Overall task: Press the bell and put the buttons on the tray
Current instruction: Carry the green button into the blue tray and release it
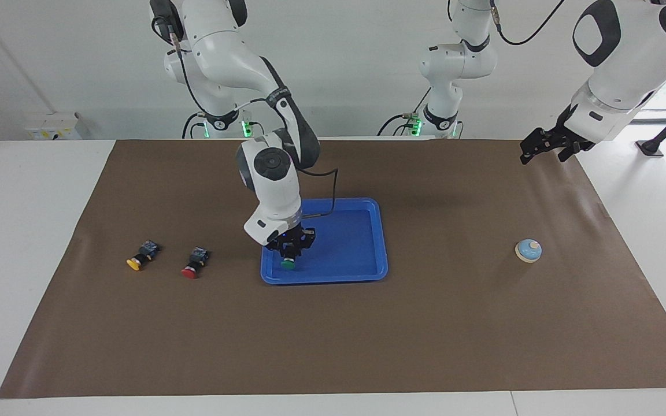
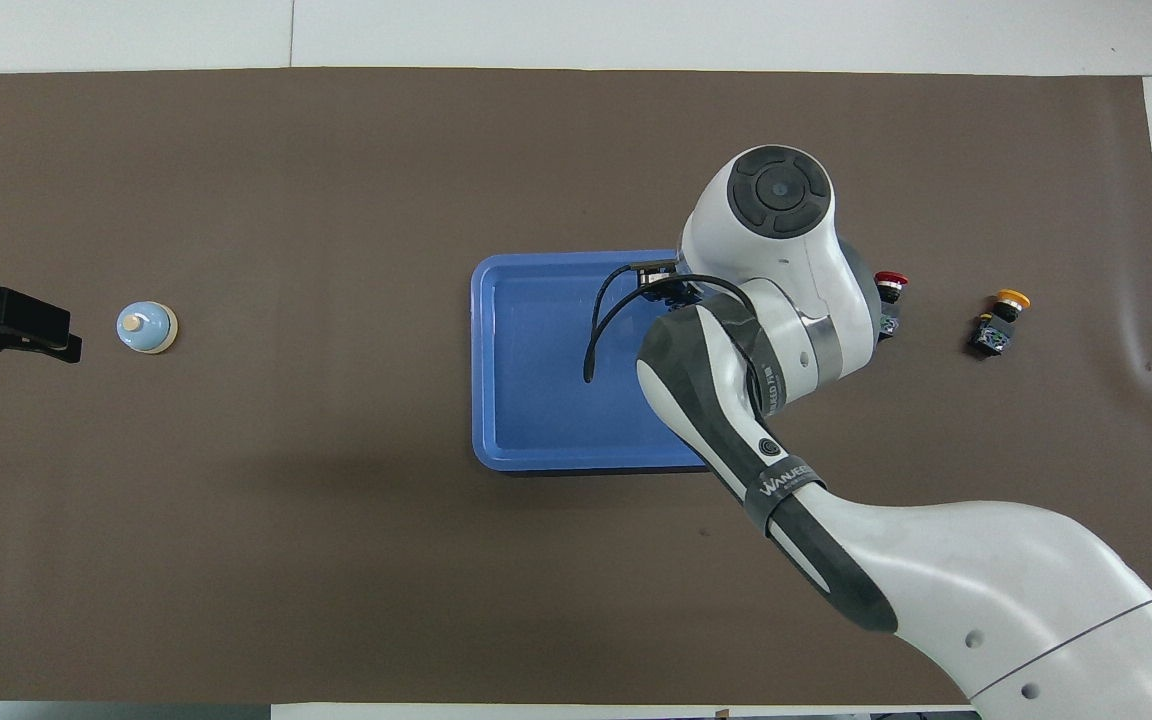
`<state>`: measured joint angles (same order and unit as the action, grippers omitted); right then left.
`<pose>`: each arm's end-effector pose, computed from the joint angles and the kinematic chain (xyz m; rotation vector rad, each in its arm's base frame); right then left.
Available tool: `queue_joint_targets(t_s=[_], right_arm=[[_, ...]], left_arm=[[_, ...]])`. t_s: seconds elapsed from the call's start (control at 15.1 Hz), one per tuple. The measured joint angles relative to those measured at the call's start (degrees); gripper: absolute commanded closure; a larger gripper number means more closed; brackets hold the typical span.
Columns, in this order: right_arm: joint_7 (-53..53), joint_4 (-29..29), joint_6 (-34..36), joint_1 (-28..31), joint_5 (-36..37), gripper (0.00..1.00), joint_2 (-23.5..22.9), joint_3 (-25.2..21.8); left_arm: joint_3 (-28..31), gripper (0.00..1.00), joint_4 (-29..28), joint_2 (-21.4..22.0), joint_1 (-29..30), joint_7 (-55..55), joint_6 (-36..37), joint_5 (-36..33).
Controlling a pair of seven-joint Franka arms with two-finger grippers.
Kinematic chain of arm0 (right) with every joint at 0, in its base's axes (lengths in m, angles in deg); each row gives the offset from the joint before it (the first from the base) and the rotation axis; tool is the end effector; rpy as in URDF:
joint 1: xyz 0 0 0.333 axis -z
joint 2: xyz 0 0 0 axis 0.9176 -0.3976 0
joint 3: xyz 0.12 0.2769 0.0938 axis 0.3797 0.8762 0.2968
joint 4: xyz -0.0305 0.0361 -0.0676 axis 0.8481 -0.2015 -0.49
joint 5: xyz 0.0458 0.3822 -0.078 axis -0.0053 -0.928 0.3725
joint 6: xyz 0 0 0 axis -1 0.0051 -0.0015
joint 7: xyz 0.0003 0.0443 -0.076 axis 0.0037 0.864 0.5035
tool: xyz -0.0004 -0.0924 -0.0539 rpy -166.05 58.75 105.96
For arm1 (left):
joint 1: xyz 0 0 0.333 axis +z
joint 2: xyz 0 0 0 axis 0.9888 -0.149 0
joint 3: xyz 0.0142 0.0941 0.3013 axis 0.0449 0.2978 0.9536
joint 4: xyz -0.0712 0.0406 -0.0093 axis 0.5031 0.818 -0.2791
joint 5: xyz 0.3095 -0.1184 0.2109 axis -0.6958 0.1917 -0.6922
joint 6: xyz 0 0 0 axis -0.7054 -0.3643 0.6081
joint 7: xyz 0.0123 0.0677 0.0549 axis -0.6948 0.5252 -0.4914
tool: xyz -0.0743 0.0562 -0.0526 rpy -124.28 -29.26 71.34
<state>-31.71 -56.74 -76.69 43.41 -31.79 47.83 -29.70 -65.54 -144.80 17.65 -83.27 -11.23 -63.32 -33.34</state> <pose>0.5984 0.2693 0.3168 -3.1218 -0.0282 -0.0446 0.5424 0.0027 0.5859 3.1091 0.0056 -0.2245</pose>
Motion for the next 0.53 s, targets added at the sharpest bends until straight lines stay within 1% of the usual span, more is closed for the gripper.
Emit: queue_joint_targets(t_s=[0.13, 0.2, 0.26, 0.33, 0.53], right_arm=[[-0.16, -2.80, -2.23, -0.31, 0.00, 1.00, 0.72, 0.00], [-0.30, -3.89, -2.89, -0.35, 0.00, 0.97, 1.08, -0.02], [-0.70, -4.57, -3.09, -0.35, 0.00, 0.30, 1.38, -0.04], [-1.33, -4.90, -3.12, -0.35, 0.00, 0.00, 1.64, -0.07], [-3.69, -5.00, -3.02, -0.35, 0.00, 0.00, 2.34, -0.10]], left_arm=[[0.00, 0.00, 0.00, 0.00, 0.01, 0.00, 0.00, 0.00], [0.00, 0.00, 0.00, 0.00, 0.01, 0.00, 0.00, 0.00], [0.00, 0.00, 0.00, 0.00, 0.01, 0.00, 0.00, 0.00], [0.00, 0.00, 0.00, 0.00, 0.01, 0.00, 0.01, 0.00], [0.00, 0.00, 0.00, 0.00, 0.01, 0.00, 0.01, 0.00]])
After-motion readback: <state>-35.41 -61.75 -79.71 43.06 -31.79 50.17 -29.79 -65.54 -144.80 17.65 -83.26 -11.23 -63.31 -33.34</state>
